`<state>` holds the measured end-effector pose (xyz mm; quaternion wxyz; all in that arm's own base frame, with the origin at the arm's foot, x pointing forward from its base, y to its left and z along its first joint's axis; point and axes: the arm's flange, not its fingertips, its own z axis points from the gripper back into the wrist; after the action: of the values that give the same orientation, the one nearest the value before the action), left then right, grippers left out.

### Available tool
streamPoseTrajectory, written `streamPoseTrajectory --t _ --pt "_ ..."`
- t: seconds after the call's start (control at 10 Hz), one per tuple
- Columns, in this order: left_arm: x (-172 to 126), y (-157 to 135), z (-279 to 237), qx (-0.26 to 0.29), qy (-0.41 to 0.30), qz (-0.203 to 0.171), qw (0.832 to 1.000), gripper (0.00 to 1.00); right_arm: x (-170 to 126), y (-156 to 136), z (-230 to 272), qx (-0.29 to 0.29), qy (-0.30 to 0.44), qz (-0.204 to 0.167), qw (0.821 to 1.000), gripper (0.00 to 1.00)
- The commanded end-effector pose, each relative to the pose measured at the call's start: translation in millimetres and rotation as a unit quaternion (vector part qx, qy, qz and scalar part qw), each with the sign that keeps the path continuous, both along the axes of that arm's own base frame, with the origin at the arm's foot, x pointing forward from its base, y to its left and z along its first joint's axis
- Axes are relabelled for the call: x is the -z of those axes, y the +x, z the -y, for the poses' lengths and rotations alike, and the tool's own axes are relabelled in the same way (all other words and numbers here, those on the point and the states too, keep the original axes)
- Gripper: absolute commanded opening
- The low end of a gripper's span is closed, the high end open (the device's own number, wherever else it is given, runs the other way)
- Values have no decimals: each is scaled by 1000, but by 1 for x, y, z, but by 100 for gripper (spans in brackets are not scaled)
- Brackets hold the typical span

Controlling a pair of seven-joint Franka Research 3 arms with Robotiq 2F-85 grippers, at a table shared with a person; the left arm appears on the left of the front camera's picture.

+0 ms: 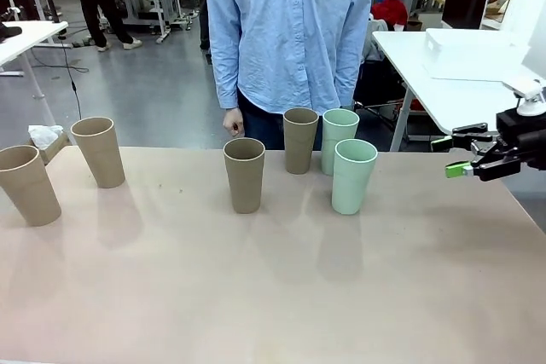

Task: Stack the cups and store them in the basket.
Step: Pick up two Reusable plastic cups , one in each hand.

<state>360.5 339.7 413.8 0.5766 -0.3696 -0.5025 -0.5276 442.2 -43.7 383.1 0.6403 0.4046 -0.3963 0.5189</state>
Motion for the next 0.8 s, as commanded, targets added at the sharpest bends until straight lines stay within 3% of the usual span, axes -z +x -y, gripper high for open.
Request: streamPoseTrajectory --t 0.0,0.1,0.4,0.7 --pt "4 1 1 5 -7 -5 1000 100 4 1 -2 -1 -1 -3 1000 100" --pt "13 26 -3 21 -23 10 999 100 22 11 -15 -13 14 9 1000 100" --pt "41 42 -27 54 -59 11 997 100 74 35 -36 -21 61 29 998 100" --pt "90 68 -41 91 -96 18 991 100 109 62 -55 -3 93 49 994 100"
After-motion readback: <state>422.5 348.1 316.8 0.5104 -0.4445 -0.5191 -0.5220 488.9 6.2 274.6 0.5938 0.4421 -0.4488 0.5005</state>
